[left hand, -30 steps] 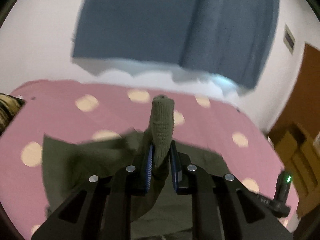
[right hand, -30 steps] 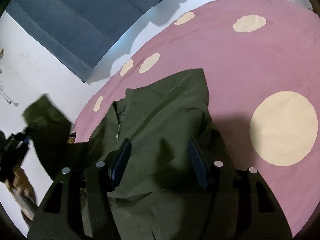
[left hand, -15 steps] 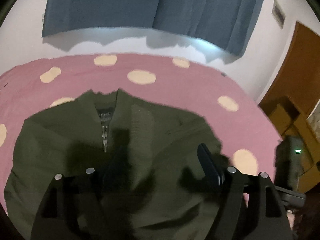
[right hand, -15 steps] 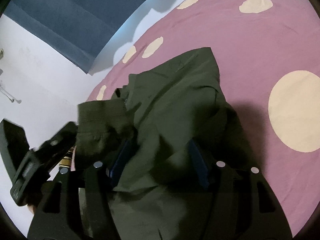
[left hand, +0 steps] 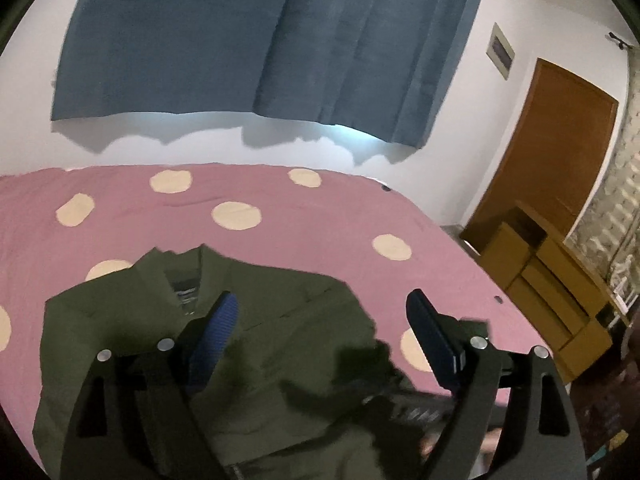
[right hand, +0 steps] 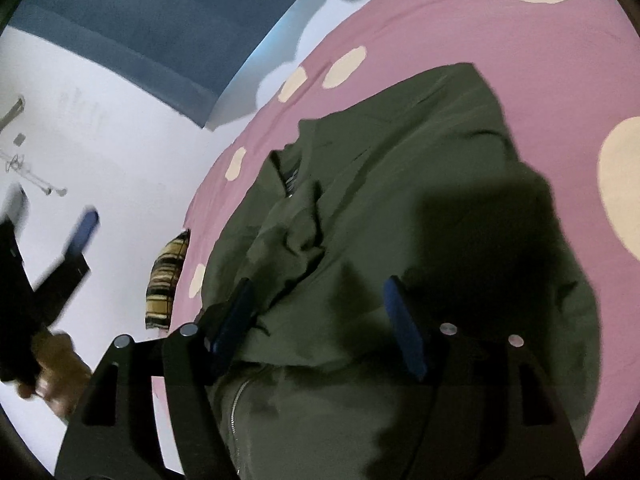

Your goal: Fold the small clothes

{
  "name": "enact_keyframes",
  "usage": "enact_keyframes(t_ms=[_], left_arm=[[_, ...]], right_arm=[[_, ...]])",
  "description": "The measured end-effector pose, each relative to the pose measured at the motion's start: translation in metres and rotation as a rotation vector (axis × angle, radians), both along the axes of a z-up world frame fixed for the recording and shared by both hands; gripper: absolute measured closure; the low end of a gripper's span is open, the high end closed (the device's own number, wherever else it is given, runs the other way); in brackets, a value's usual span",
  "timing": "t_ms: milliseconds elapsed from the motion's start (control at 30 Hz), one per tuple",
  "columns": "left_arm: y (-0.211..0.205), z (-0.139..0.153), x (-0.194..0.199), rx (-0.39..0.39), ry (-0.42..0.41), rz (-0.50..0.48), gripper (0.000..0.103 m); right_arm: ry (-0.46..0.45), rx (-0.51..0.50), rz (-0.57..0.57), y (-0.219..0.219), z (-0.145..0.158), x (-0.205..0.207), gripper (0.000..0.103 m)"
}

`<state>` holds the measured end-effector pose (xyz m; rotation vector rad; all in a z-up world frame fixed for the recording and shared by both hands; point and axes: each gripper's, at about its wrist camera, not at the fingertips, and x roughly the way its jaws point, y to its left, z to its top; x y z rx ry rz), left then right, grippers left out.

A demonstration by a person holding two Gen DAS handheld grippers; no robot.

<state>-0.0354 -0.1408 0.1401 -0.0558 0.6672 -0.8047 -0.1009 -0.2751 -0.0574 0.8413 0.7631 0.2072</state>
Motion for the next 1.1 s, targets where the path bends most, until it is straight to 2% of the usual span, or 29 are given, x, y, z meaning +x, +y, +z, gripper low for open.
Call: enact_keyframes(t_ms=[100, 167, 333, 500, 600, 667, 800, 867, 967, 1000, 1033, 1100], left_arm=[[0.002, 0.006, 0.007, -0.007, 0.011, 0.003, 0.018], [0.015, 0.001, 0.013, -0.004, 0.012, 0.037, 0.018], [0.082, -0.040, 0.038, 0.039, 0.074, 0.237, 0.018], [0.158, -0.085, 0.048, 0.081, 0.135, 0.429, 0.018], [0.196, -0.109, 0.048, 0.087, 0.182, 0.519, 0.018], [0.212, -0.122, 0.049, 0.084, 0.222, 0.555, 0.018], [0.223, -0.138, 0.049, 0.080, 0.266, 0.569, 0.018], [0.224, -0.143, 0.050, 0.085, 0.273, 0.570, 0.018], [0.227, -0.148, 0.049, 0.077, 0.288, 0.561, 0.018], [0.227, -0.148, 0.048, 0.075, 0.290, 0.557, 0.018], [0.226, -0.149, 0.048, 0.075, 0.288, 0.556, 0.018], [0.227, -0.149, 0.048, 0.072, 0.288, 0.554, 0.018]], right_arm=[[0.000, -0.017, 0.001, 0.008, 0.004, 0.001, 0.036], [0.002, -0.049, 0.006, 0.016, 0.011, 0.004, 0.036], [0.008, -0.174, 0.077, 0.056, 0.030, 0.034, 0.036], [0.037, -0.311, 0.175, 0.118, 0.041, 0.092, 0.036], [0.092, -0.452, 0.198, 0.150, 0.041, 0.128, 0.036], [0.149, -0.583, 0.182, 0.167, 0.039, 0.150, 0.036], [0.285, -0.766, 0.167, 0.177, 0.020, 0.183, 0.036], [0.347, -0.789, 0.181, 0.176, 0.006, 0.192, 0.044], [0.350, -0.719, 0.177, 0.167, 0.004, 0.187, 0.062], [0.334, -0.713, 0.172, 0.164, 0.008, 0.182, 0.080], [0.311, -0.681, 0.167, 0.157, 0.015, 0.174, 0.102], [0.275, -0.643, 0.152, 0.146, 0.024, 0.160, 0.103]])
